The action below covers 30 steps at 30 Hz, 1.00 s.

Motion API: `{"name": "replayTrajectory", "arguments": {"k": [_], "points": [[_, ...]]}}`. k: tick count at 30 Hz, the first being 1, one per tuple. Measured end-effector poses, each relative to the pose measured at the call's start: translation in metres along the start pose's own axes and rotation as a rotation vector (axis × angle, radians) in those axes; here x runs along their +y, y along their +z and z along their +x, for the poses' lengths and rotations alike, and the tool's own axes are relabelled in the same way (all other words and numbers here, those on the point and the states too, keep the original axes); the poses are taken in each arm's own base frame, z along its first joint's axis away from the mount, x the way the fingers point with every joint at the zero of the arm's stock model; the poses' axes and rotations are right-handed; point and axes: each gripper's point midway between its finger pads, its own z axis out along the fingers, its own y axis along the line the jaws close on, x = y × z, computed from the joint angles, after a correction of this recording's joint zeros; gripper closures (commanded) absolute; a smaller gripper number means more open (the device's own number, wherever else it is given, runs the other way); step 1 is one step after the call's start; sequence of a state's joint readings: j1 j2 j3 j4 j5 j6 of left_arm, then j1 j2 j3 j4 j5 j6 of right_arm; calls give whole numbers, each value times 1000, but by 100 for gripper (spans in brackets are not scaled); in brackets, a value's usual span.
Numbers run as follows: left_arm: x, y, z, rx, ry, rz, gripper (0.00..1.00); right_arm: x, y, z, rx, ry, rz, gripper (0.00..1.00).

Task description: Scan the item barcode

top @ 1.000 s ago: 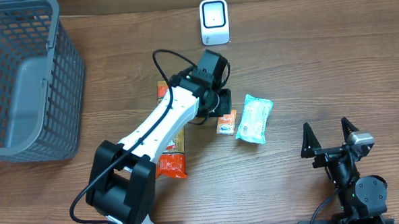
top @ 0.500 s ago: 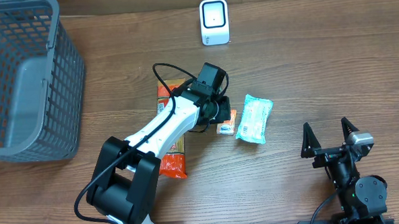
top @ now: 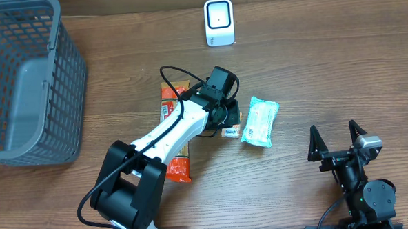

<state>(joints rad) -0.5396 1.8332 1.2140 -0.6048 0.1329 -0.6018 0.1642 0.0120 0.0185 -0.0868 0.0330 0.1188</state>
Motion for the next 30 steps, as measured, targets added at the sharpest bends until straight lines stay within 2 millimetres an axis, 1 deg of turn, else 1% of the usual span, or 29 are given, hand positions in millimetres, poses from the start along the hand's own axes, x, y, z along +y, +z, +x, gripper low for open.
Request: {"name": "replayTrajectory", "arguments": {"k": [11,19,21,27,30], "points": [[0,1,-5,-29,-3,-6,96,0,0,0,0,0,0,0],[4,2,-8,-45,-17,-27,96,0,0,0,0,0,0,0],[5,4,-8,-43,-18,-32,96,0,0,0,0,0,0,0],[14,23,1,2,-27,-62,96,0,0,0,0,0,0,0],[14,24,1,4,-27,-64,96,0,0,0,0,0,0,0]]}}
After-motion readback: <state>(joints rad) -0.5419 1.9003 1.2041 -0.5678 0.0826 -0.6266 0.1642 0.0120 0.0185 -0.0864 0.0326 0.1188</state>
